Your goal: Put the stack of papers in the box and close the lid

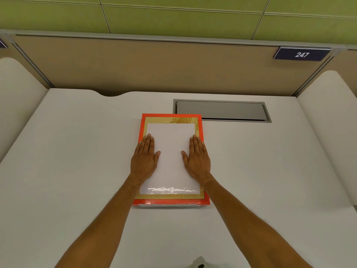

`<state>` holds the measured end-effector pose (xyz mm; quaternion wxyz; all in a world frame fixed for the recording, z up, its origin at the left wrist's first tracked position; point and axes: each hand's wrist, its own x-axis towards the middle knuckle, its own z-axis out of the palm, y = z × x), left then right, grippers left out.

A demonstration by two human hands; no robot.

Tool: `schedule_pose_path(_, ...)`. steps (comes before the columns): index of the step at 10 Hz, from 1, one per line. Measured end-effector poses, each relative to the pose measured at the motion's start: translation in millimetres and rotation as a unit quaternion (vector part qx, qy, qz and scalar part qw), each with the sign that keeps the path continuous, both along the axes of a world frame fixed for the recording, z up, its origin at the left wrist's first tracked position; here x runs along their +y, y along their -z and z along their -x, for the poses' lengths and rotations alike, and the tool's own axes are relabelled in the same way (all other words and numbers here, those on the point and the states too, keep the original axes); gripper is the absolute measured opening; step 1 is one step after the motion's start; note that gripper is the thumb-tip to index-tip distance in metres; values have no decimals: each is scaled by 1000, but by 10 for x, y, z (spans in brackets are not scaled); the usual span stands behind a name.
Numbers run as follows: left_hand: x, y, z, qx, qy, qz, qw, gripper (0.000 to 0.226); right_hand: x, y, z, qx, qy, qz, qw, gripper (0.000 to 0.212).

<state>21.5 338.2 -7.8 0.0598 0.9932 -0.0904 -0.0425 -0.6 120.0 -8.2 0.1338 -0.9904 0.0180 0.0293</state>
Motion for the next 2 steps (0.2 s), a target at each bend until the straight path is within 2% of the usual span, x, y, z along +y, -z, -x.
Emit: schedule_pose_path(2, -209, -144, 21, -20, -25, 53, 998, 71, -268, -143, 81, -29, -1, -28, 999, 70)
